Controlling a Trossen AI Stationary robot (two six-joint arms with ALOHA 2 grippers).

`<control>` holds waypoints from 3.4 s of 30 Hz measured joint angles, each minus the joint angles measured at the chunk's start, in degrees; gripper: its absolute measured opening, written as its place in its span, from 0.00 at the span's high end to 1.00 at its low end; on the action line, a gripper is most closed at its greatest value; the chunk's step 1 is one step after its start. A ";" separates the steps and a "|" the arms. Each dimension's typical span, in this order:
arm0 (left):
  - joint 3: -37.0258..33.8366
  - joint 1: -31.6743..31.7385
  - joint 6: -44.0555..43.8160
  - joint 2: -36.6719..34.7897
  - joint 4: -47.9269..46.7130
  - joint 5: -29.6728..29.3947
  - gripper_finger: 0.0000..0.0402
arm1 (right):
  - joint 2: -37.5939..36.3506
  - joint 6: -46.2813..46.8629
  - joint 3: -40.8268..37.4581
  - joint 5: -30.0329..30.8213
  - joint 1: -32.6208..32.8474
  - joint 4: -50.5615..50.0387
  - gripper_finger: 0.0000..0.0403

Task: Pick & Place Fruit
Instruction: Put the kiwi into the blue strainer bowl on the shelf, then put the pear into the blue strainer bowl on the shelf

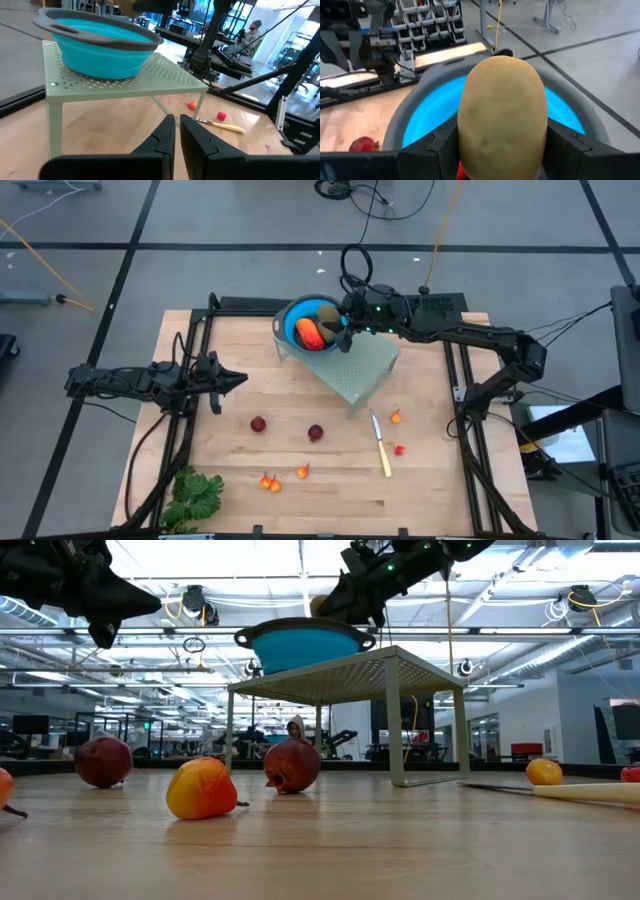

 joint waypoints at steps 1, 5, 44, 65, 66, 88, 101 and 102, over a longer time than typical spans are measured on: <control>0.00 0.00 -0.13 0.00 0.00 -0.01 0.94 | 0.00 0.00 0.00 0.00 0.00 -0.27 0.49; 0.00 0.00 -0.23 -0.01 0.00 -0.02 0.94 | -0.04 0.00 0.00 0.00 0.00 -0.38 0.49; 0.00 0.01 0.04 -0.01 -0.01 -0.09 0.94 | 2.99 -2.63 -0.11 -2.99 0.50 -1.63 0.46; 0.00 0.01 -0.31 -0.01 0.00 -2.27 0.94 | 2.99 -3.09 -0.11 -2.62 0.50 -1.56 0.39; 0.00 0.00 -0.34 0.00 0.00 -2.27 0.94 | 2.99 -3.13 -0.09 -2.46 0.50 -1.52 0.39; 0.00 0.02 -2.89 0.00 0.42 -2.40 0.94 | -6.69 -4.61 -0.04 0.46 6.23 -9.64 0.39; 0.00 0.02 -3.64 -0.02 0.41 -2.40 0.94 | -12.48 -1.51 -0.11 0.46 15.57 -22.38 0.58; 0.00 0.01 -3.63 -0.01 0.42 -2.40 0.94 | -12.86 -1.10 -0.10 0.46 16.25 -22.63 0.60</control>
